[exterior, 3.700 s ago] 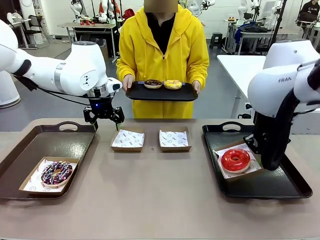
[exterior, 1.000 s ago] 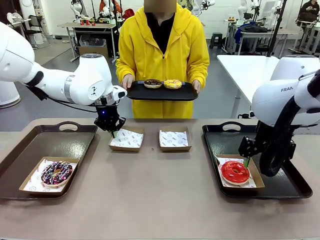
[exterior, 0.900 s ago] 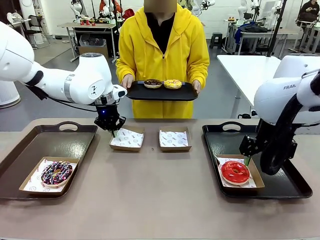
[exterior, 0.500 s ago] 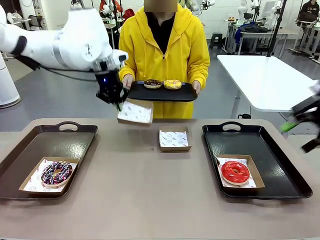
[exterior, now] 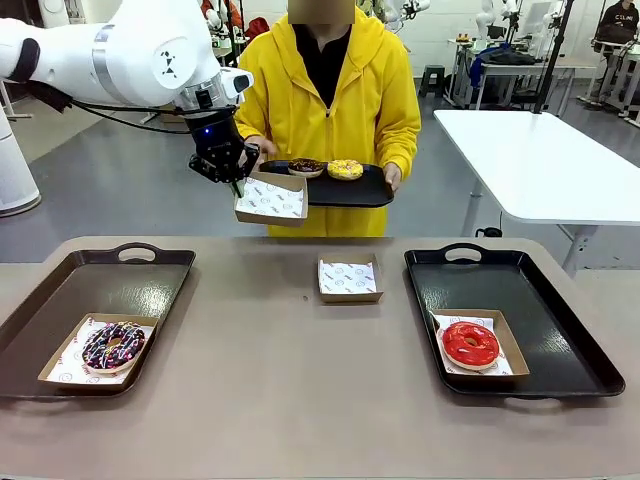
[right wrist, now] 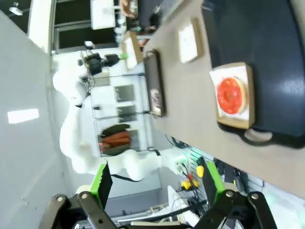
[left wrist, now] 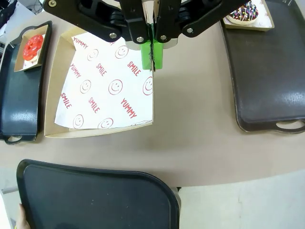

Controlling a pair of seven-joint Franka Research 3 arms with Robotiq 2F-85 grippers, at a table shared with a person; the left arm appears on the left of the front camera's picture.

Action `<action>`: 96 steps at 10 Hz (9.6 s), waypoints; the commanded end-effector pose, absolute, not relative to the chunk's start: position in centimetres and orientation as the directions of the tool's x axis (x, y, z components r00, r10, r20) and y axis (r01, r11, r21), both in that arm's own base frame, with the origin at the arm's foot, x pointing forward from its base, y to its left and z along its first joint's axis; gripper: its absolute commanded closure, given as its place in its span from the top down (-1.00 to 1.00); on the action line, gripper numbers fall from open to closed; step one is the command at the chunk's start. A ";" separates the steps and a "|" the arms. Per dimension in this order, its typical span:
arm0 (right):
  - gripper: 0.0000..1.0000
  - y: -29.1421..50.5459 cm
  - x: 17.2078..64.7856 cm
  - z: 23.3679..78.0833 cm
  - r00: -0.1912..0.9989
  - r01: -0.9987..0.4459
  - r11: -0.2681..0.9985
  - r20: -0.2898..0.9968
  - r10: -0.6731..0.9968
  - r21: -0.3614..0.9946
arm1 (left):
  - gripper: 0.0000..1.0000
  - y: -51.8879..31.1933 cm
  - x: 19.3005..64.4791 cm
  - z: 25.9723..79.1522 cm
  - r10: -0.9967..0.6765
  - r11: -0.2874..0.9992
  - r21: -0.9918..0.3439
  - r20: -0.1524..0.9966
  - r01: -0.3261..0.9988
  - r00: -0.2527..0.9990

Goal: Individually package the donuts and arrange them on the tray.
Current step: Place the picked Paper togo box on the Handle tray while simultaneously picking up another Paper togo box from the table with the other hand.

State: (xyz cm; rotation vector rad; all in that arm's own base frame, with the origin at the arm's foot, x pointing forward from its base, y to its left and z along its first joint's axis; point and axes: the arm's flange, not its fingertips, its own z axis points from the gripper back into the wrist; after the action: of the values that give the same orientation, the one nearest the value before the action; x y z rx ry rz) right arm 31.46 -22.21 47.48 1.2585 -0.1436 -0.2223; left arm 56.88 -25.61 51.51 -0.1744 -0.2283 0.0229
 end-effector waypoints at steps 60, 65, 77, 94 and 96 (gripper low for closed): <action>1.00 22.4 62.1 36.3 0.991 -0.109 0.994 -0.076 0.110 0.017 | -0.98 -1.5 53.9 45.3 -0.057 0.996 -0.058 0.130 0.065 0.990; 1.00 24.0 59.4 33.6 0.980 -0.201 0.977 0.021 0.199 0.072 | -0.98 -0.9 55.3 42.3 -0.042 0.997 -0.056 0.099 0.047 0.994; 1.00 25.3 59.6 32.1 0.987 -0.156 0.986 0.052 0.154 0.050 | -0.98 -1.4 55.6 40.7 0.068 0.998 -0.008 0.054 -0.068 0.996; -1.00 25.8 59.4 30.8 0.989 -0.103 0.994 0.114 0.099 0.028 | 1.00 -1.0 57.3 37.3 -0.005 1.000 0.012 0.086 0.004 0.996; -1.00 25.8 59.3 30.9 0.989 -0.102 0.994 0.114 0.098 0.029 | 1.00 -1.0 57.3 37.2 -0.006 1.000 0.010 0.079 0.005 0.997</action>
State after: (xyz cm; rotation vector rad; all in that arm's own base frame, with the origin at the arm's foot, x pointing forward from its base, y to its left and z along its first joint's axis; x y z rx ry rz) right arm 60.21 25.92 31.17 0.0740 -0.0781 0.1237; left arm 57.53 -1.27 37.15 0.0003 -0.0758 0.0074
